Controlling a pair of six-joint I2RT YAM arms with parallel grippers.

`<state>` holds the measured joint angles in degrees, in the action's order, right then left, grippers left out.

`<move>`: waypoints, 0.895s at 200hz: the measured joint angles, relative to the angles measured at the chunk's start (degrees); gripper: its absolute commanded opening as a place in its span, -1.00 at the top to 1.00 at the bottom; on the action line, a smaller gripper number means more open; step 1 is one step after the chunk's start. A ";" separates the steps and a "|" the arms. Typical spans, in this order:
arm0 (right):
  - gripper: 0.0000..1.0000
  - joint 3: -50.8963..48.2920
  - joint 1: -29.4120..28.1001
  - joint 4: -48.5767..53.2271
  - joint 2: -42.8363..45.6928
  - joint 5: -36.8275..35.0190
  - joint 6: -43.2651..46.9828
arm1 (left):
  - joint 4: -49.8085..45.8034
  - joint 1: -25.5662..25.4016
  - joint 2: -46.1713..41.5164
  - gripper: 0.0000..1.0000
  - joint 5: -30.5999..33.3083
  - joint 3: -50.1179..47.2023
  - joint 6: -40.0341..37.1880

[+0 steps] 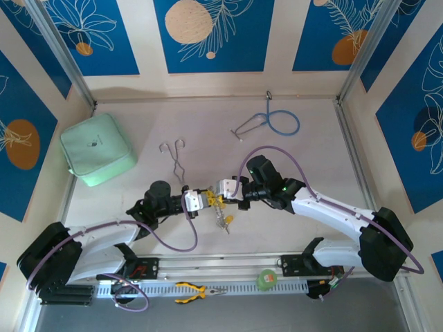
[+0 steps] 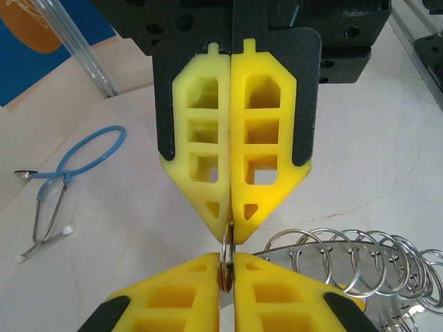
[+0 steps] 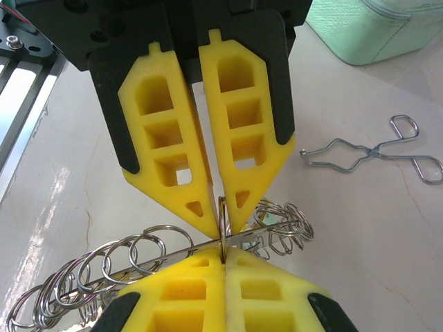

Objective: Put the keys on the keyring

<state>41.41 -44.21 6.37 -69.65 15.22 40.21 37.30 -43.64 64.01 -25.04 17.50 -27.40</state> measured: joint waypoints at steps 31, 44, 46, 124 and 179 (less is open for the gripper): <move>1.00 0.00 -0.02 0.00 -0.02 0.00 -0.02 | 0.26 0.00 0.15 0.72 0.00 0.00 0.09; 1.00 0.00 -0.02 0.00 -0.09 0.02 -0.02 | 0.42 0.00 0.31 0.72 0.00 0.00 0.09; 1.00 0.00 -0.02 0.00 -0.13 0.00 -0.02 | 0.42 0.00 0.31 0.72 0.00 0.00 0.09; 1.00 0.07 -0.02 -0.02 -0.44 0.00 -0.02 | 0.83 0.00 0.46 0.76 -0.22 0.00 0.11; 1.00 0.26 0.00 -0.09 -1.07 -0.02 -0.02 | 0.83 0.00 0.74 0.91 -0.42 0.00 0.44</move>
<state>41.67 -44.21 6.28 -70.72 15.20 40.18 38.13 -43.64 64.75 -25.45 17.50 -26.96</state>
